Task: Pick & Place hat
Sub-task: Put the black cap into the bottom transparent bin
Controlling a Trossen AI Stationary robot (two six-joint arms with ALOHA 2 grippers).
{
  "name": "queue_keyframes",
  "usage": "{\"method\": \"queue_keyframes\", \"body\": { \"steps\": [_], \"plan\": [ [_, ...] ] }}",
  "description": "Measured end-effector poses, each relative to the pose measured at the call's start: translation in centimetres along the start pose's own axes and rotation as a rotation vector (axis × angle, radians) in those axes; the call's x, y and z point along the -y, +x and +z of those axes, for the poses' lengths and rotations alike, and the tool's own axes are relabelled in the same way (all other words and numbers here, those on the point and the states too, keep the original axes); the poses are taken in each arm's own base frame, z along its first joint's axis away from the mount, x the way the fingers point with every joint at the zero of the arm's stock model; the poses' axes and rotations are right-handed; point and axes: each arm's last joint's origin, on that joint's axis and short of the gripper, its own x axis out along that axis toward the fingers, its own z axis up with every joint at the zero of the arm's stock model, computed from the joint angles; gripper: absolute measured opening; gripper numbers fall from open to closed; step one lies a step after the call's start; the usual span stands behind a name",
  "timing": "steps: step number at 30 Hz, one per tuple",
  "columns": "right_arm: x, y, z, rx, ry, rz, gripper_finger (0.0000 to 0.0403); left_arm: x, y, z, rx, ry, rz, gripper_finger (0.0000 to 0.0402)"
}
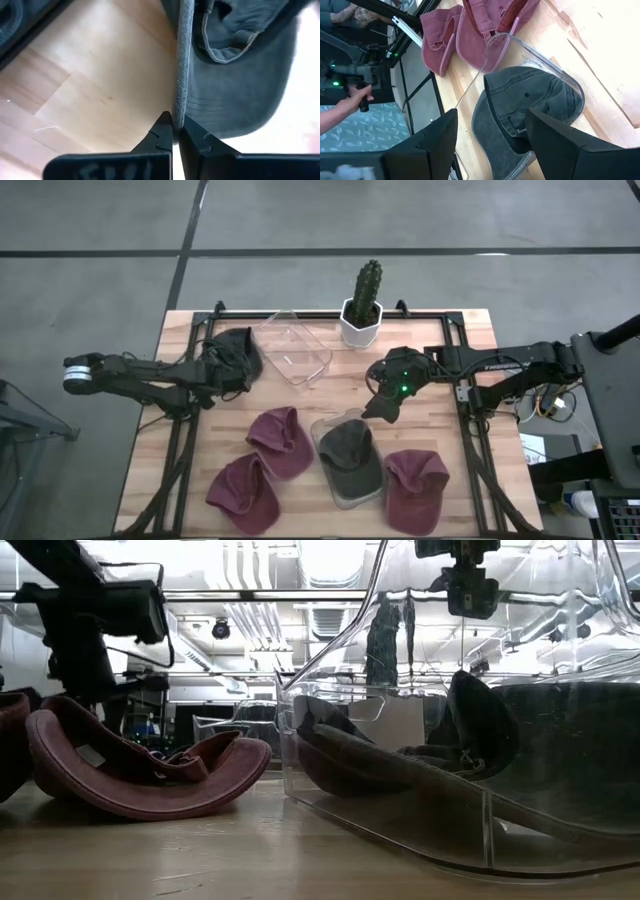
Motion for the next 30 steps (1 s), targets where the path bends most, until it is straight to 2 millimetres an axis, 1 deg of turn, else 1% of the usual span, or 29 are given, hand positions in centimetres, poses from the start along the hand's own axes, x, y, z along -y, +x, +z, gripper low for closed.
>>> {"method": "queue_keyframes", "body": {
  "steps": [3,5,8,12,16,19,24,27,30],
  "plan": [
    [0.0,0.0,0.0,0.001,-0.008,0.0,0.0226,0.7,-1.5,0.7,0.041,0.003,-0.023,0.0007],
    [0.0,0.0,0.0,0.001,-0.013,0.001,0.0226,0.9,-2.6,1.3,0.079,0.027,-0.009,0.0007],
    [0.0,0.0,0.0,0.002,-0.032,0.001,0.0226,1.4,-4.4,2.3,0.143,0.056,-0.034,0.0007],
    [0.0,0.0,0.0,0.002,-0.037,0.001,0.0226,2.5,-6.7,3.3,0.198,0.116,-0.119,0.0007],
    [0.0,0.0,0.0,0.002,-0.056,0.001,0.0226,4.0,-8.9,3.8,0.22,0.173,-0.207,0.0006],
    [0.0,0.0,0.0,0.003,-0.066,0.002,0.0226,5.2,-10.3,3.7,0.177,0.212,-0.256,0.0006],
    [0.3,-0.2,0.4,0.022,-0.076,-0.008,0.0226,7.1,-12.5,2.8,0.069,0.238,-0.4,0.0006],
    [0.3,-0.4,0.8,0.068,-0.083,-0.007,0.0226,7.8,-13.8,2.3,0.049,0.223,-0.478,0.0006],
    [-0.3,-0.7,1.6,0.15,-0.129,0.052,0.0226,8.4,-14.9,1.6,0.04,0.203,-0.558,0.0006]
  ]
}}
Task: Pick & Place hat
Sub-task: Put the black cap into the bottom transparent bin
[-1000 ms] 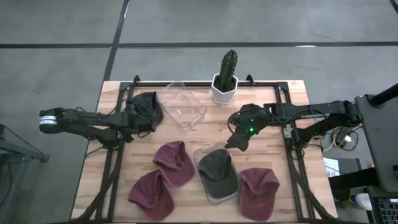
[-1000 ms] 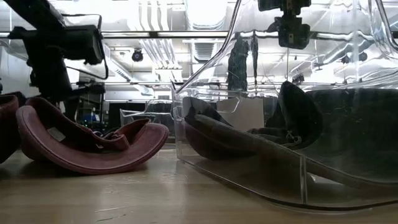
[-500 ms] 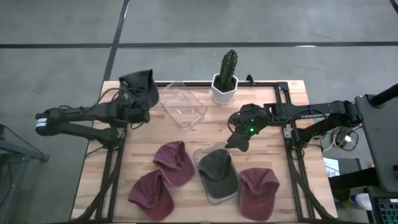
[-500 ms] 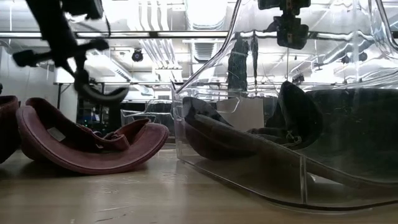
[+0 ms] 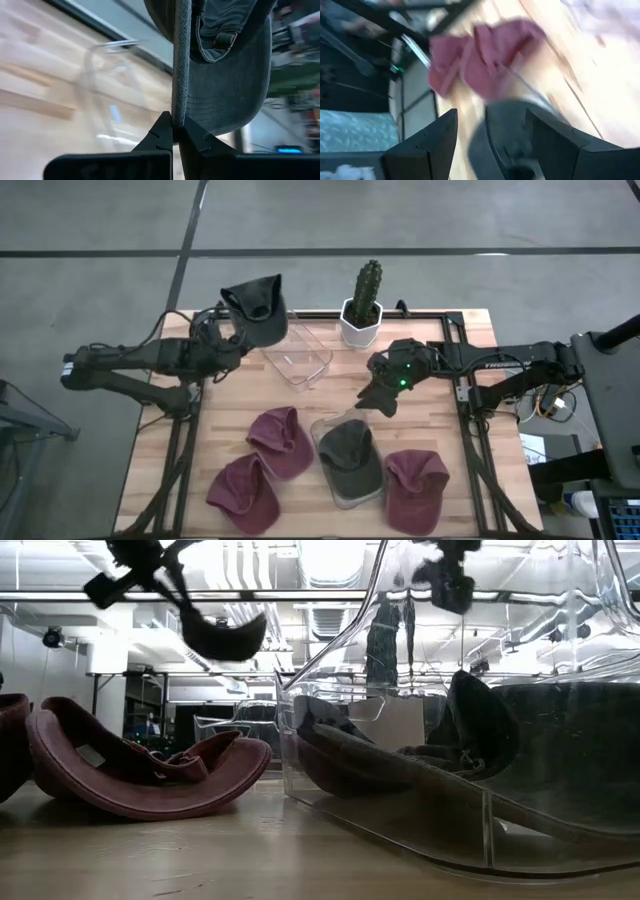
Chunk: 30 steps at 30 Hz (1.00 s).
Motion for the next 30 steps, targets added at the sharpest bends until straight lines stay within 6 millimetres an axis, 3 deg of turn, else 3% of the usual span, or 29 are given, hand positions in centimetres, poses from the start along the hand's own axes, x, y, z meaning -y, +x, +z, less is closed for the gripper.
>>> {"method": "queue_keyframes", "body": {
  "steps": [6,14,30],
  "plan": [
    [-1.3,-0.1,1.8,0.191,-0.039,0.12,0.0226,2.1,-0.4,-2.3,0.013,-0.018,-0.148,0.0006],
    [-1.0,-1.2,3.9,0.519,0.016,0.007,0.0226,3.7,-0.3,-5.9,0.083,-0.033,-0.261,0.0006],
    [0.4,-1.6,5.6,0.624,0.059,-0.015,0.0226,4.9,0.4,-10.4,0.008,-0.01,-0.337,0.0006]
  ]
}}
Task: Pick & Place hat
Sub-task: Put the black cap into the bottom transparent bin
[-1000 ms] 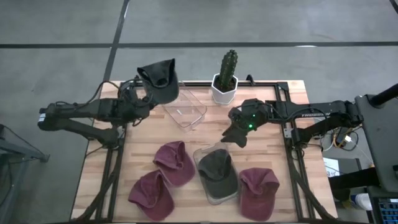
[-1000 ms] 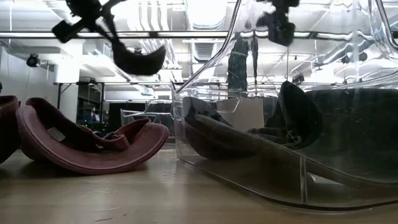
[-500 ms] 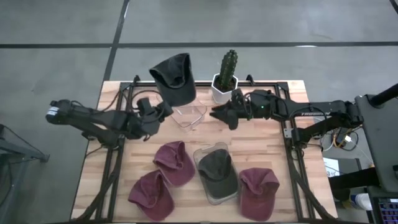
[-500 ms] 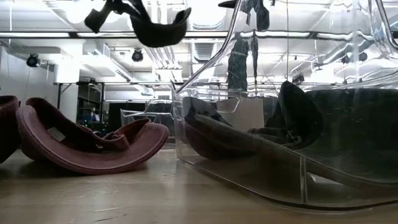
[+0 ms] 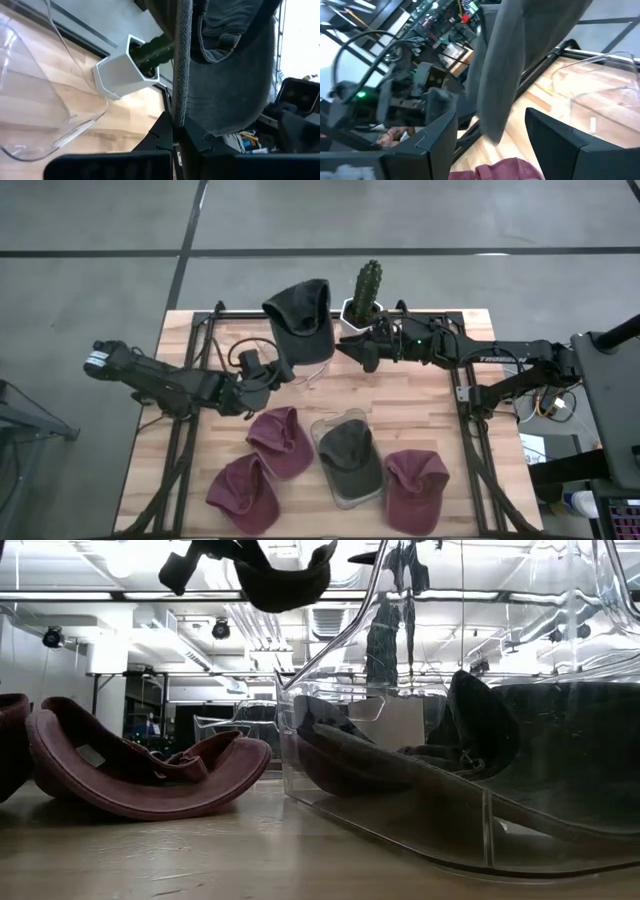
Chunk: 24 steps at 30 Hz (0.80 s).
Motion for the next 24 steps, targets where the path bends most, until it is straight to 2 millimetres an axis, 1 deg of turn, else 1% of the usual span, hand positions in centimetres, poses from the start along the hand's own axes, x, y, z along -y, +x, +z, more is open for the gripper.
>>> {"method": "queue_keyframes", "body": {
  "steps": [4,7,10,12,14,19,20,24],
  "plan": [
    [0.2,0.5,-0.3,-0.016,0.02,-0.007,0.0226,0.0,0.3,-0.6,-0.026,-0.016,-0.009,0.0006],
    [0.6,1.1,-0.7,-0.031,0.045,-0.025,0.0225,0.2,0.2,-1.0,-0.046,-0.019,-0.025,0.0006],
    [0.8,1.5,-1.0,-0.049,0.064,-0.031,0.0213,0.2,0.2,-1.1,-0.049,-0.013,-0.026,0.0006],
    [1.0,1.8,-1.3,-0.079,0.07,-0.018,0.019,0.3,0.2,-1.1,-0.047,-0.016,-0.031,0.0006],
    [1.0,2.0,-1.4,-0.093,0.064,-0.002,0.0154,0.4,0.1,-1.1,-0.05,-0.014,-0.037,0.0006],
    [1.1,2.1,-1.4,-0.093,0.027,0.001,0.0033,0.6,-0.2,-1.1,-0.055,-0.018,-0.054,0.0006],
    [1.1,2.1,-1.4,-0.093,0.021,-0.001,0.0024,0.6,-0.3,-1.1,-0.058,-0.011,-0.054,0.0007],
    [1.1,2.1,-1.4,-0.096,0.022,0.005,0.0013,0.7,-0.4,-1.1,-0.079,0.031,-0.061,0.0016]
  ]
}}
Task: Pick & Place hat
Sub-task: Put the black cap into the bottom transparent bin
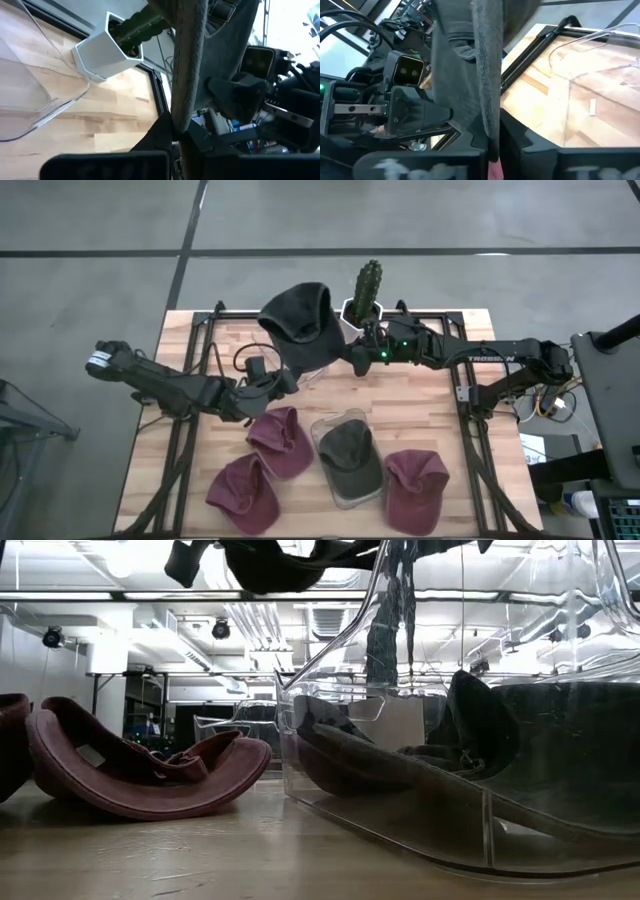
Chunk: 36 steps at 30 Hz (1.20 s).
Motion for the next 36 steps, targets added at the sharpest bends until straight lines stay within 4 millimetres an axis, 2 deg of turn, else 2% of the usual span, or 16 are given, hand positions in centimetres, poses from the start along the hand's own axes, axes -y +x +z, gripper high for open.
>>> {"method": "queue_keyframes", "body": {
  "steps": [6,12,20,24,29,36],
  "plan": [
    [-0.2,-0.3,0.1,-0.001,0.004,0.008,0.0011,0.2,-0.3,0.5,-0.006,0.02,-0.014,0.002],
    [-0.4,-0.6,0.0,-0.027,0.033,0.027,0.001,0.7,-1.2,1.8,0.014,0.26,-0.035,0.0051],
    [0.3,-1.2,-1.5,-0.204,0.07,-0.063,0.0009,1.5,-3.7,5.6,0.067,0.361,-0.089,0.0139],
    [-0.5,-1.8,-2.0,-0.235,0.11,-0.042,0.0009,1.6,-4.8,7.6,0.166,0.405,-0.065,0.0169],
    [-1.1,-2.3,-3.2,-0.302,0.162,-0.072,0.001,1.7,-6.6,10.4,0.27,0.542,-0.033,0.0176],
    [-2.3,-3.2,-6.3,-0.374,0.286,-0.206,0.001,1.4,-8.3,12.9,0.342,0.62,0.004,0.0176]
  ]
}}
